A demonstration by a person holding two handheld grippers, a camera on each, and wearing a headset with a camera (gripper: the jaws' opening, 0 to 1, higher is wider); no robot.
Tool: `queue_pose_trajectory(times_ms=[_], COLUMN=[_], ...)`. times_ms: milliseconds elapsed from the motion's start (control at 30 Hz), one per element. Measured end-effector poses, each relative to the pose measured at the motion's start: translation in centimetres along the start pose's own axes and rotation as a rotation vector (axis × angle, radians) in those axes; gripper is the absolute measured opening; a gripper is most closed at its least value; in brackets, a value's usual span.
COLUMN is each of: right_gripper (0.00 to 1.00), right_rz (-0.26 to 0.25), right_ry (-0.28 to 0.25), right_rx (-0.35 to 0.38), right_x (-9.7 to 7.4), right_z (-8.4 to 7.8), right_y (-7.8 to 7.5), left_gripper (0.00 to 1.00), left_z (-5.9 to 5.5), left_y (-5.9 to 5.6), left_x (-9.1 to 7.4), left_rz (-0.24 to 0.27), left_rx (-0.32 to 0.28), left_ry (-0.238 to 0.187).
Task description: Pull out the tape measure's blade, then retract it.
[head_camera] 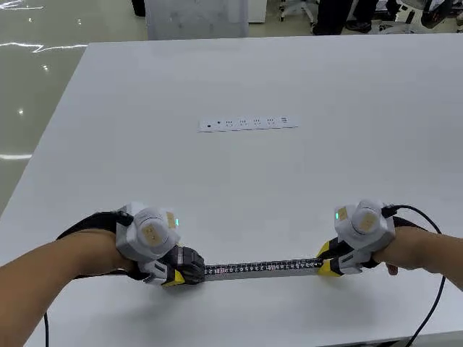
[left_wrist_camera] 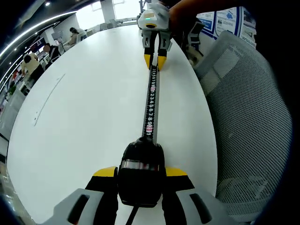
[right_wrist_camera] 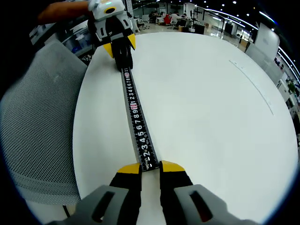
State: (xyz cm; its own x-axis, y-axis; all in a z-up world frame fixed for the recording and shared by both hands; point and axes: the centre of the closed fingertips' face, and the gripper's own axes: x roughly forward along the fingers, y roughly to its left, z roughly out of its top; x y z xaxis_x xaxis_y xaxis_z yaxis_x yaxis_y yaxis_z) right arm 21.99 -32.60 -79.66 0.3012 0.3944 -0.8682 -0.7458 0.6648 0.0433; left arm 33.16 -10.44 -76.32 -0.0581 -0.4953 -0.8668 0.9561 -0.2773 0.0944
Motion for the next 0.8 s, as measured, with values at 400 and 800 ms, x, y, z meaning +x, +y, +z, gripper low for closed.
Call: queue_pose_trajectory(times_ms=[400, 800], right_gripper=[0.14, 0.21], right_rz=[-0.014, -0.100], right_ry=[0.055, -0.018], right_rx=[-0.040, 0.133], right_x=[0.1, 0.1], right_z=[0.1, 0.3], right_y=[0.3, 0.6], left_gripper=[0.35, 0.72], left_z=[-1.0, -3.0], left_y=[0.4, 1.6], left_x=[-0.2, -1.2], left_rz=[0.042, 0.185], left_rx=[-0.148, -0.454], left_ry=[-0.001, -0.152])
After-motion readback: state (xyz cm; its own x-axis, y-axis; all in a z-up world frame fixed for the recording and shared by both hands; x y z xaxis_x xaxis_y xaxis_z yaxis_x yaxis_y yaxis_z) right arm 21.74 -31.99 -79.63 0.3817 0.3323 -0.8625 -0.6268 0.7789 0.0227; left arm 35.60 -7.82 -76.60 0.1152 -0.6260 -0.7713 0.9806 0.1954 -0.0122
